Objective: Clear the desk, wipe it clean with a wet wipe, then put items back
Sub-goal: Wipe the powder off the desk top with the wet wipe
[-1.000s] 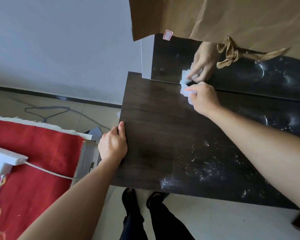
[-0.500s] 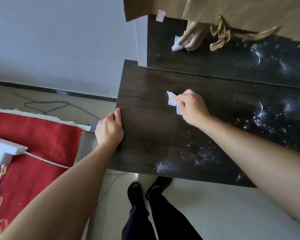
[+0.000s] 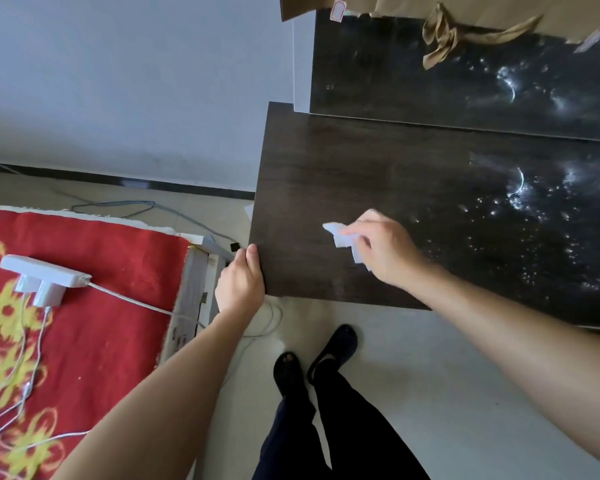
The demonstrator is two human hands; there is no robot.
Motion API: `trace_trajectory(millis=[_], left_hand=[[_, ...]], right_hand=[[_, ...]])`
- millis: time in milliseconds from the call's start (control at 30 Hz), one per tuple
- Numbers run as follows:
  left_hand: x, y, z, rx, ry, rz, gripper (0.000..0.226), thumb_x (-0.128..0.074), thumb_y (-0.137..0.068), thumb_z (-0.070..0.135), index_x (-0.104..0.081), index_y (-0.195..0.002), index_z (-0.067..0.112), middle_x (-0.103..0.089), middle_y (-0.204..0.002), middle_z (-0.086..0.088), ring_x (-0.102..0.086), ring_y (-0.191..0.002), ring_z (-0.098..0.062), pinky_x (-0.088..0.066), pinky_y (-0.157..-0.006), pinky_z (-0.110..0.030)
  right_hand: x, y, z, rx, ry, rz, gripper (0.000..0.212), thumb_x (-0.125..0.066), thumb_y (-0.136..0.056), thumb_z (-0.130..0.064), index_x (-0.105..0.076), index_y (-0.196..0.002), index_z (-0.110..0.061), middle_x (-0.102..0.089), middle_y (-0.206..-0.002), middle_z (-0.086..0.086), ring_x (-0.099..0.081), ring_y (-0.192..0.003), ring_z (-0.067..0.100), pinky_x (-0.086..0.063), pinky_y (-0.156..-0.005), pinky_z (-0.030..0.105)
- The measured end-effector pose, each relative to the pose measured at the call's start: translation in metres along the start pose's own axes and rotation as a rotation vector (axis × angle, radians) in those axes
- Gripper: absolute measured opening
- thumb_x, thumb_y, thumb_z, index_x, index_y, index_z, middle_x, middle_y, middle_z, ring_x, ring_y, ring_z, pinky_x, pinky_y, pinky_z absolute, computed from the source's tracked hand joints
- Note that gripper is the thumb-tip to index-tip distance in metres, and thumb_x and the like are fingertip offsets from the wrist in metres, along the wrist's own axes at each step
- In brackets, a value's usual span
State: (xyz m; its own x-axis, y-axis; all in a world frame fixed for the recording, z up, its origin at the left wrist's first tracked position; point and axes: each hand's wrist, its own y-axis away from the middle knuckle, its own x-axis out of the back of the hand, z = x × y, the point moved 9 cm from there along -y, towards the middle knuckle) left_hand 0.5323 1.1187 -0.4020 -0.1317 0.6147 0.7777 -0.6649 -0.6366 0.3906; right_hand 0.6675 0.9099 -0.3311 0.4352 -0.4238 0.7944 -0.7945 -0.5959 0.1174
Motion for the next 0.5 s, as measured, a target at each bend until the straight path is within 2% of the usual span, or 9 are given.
trace_trajectory(millis=[67, 100, 167, 267, 333, 367, 433, 500], left_hand=[[0.0, 0.001, -0.002, 0.004, -0.002, -0.009, 0.051, -0.016, -0.101, 0.047, -0.055, -0.109, 0.014, -0.064, -0.104, -0.015, -0.056, -0.098, -0.037, -0.035, -0.073, -0.036], [-0.001, 0.0, -0.003, 0.011, -0.007, -0.017, 0.052, -0.016, -0.101, 0.047, -0.054, -0.111, 0.015, -0.063, -0.105, -0.015, -0.056, -0.099, -0.037, -0.034, -0.074, -0.037], [-0.003, -0.002, -0.007, 0.021, -0.025, -0.04, 0.053, -0.014, -0.101, 0.049, -0.053, -0.114, 0.016, -0.062, -0.108, -0.015, -0.055, -0.103, -0.037, -0.034, -0.076, -0.039], [-0.005, -0.002, -0.01, 0.031, -0.051, -0.082, 0.055, -0.012, -0.1, 0.051, -0.052, -0.117, 0.017, -0.061, -0.112, -0.014, -0.053, -0.107, -0.037, -0.033, -0.078, -0.04], [-0.006, -0.002, -0.011, 0.033, -0.055, -0.102, 0.057, -0.011, -0.099, 0.052, -0.051, -0.119, 0.018, -0.061, -0.115, -0.014, -0.054, -0.107, -0.037, -0.034, -0.079, -0.041], [-0.006, -0.003, -0.011, 0.035, -0.056, -0.109, 0.058, -0.01, -0.099, 0.053, -0.051, -0.12, 0.018, -0.061, -0.116, -0.014, -0.054, -0.107, -0.037, -0.034, -0.08, -0.041], [-0.008, -0.004, -0.011, 0.043, -0.06, -0.119, 0.059, -0.009, -0.098, 0.054, -0.051, -0.121, 0.02, -0.061, -0.116, -0.013, -0.054, -0.107, -0.036, -0.036, -0.081, -0.041], [-0.008, -0.005, -0.013, 0.049, -0.07, -0.129, 0.059, -0.008, -0.098, 0.055, -0.05, -0.121, 0.021, -0.061, -0.114, -0.012, -0.055, -0.105, -0.035, -0.04, -0.085, -0.043]], right_hand=[[-0.008, -0.022, 0.008, -0.132, 0.014, 0.065, 0.032, -0.045, -0.085, -0.001, -0.071, -0.1, -0.011, -0.055, -0.089, 0.007, -0.057, -0.068, 0.027, -0.046, -0.06, 0.03], [-0.015, -0.018, 0.004, -0.133, 0.042, 0.085, 0.03, -0.046, -0.086, -0.005, -0.071, -0.101, -0.011, -0.054, -0.087, 0.008, -0.057, -0.071, 0.028, -0.044, -0.061, 0.029], [-0.037, 0.014, -0.016, -0.003, 0.063, 0.049, 0.026, -0.051, -0.085, -0.006, -0.072, -0.099, -0.013, -0.053, -0.084, 0.009, -0.052, -0.073, 0.025, -0.04, -0.063, 0.027], [-0.068, 0.088, -0.034, 0.126, 0.048, -0.198, 0.03, -0.056, -0.081, 0.005, -0.073, -0.097, -0.014, -0.052, -0.085, 0.002, -0.05, -0.077, 0.02, -0.042, -0.066, 0.029], [-0.071, 0.109, -0.029, 0.072, 0.038, -0.389, 0.03, -0.052, -0.082, 0.004, -0.074, -0.095, -0.013, -0.05, -0.086, -0.007, -0.049, -0.076, 0.01, -0.039, -0.069, 0.027], [-0.062, 0.101, -0.03, 0.04, 0.013, -0.4, 0.03, -0.051, -0.083, 0.002, -0.074, -0.092, -0.015, -0.05, -0.084, -0.01, -0.049, -0.072, 0.001, -0.039, -0.068, 0.025], [-0.032, 0.061, -0.036, 0.038, -0.049, -0.222, 0.032, -0.051, -0.083, 0.0, -0.075, -0.089, -0.021, -0.053, -0.076, -0.01, -0.052, -0.064, -0.007, -0.044, -0.062, 0.025], [-0.014, 0.011, -0.031, -0.021, -0.044, -0.009, 0.038, -0.046, -0.084, -0.001, -0.075, -0.094, -0.023, -0.058, -0.08, -0.001, -0.058, -0.069, 0.003, -0.05, -0.066, 0.03]])
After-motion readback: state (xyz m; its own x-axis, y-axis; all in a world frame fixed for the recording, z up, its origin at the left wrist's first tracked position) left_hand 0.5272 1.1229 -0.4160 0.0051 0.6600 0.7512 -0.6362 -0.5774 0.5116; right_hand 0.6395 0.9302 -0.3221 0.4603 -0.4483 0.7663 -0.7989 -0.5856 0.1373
